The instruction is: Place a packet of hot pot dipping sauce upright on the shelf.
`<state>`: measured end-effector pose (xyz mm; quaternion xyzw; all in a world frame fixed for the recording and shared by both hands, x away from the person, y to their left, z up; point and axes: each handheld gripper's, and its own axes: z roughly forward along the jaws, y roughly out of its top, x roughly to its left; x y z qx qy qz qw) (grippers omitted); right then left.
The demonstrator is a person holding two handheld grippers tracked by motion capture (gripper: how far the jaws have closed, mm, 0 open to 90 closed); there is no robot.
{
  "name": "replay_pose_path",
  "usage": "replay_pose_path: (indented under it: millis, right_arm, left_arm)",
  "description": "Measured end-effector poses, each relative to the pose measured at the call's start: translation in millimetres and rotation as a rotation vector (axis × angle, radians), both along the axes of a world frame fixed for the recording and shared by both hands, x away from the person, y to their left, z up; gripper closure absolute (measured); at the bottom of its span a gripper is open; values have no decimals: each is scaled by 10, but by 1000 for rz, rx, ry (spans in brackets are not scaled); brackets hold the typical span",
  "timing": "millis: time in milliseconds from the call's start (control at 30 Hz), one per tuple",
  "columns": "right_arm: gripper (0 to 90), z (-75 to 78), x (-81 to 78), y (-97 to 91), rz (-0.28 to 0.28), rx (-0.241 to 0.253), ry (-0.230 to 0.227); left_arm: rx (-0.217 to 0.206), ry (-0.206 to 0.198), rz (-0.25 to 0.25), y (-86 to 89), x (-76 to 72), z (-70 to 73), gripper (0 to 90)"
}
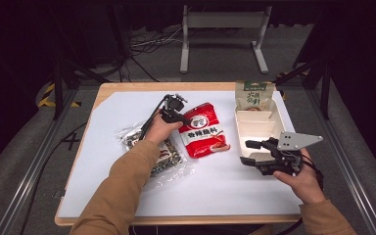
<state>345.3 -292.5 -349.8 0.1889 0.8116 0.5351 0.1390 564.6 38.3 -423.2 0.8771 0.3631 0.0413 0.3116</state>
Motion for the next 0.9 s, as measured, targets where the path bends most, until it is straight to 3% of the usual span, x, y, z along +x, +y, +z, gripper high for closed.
replay_pose_path:
  millis: [167,233,467,667,900]
  right_arm:
    - [424,-5,3,2,0,-3,-4]
    - [432,-2,4,1,3,-3,-1]
    - [460,-7,23,-20,-5,-9,13]
    - [467,-13,43,-23,-13,-13,25]
    - [470,42,46,-38,-42,-23,12]
  left_arm:
    - [23,-16,18,11,32,-62,732]
    - [9,-7,24,33,43,-61,795]
    - [-10,-19,9,34,3,24,885]
    - [-67,-29,-33,98,-91,242,890]
    - [-142,-83,-87,172,-275,566,892]
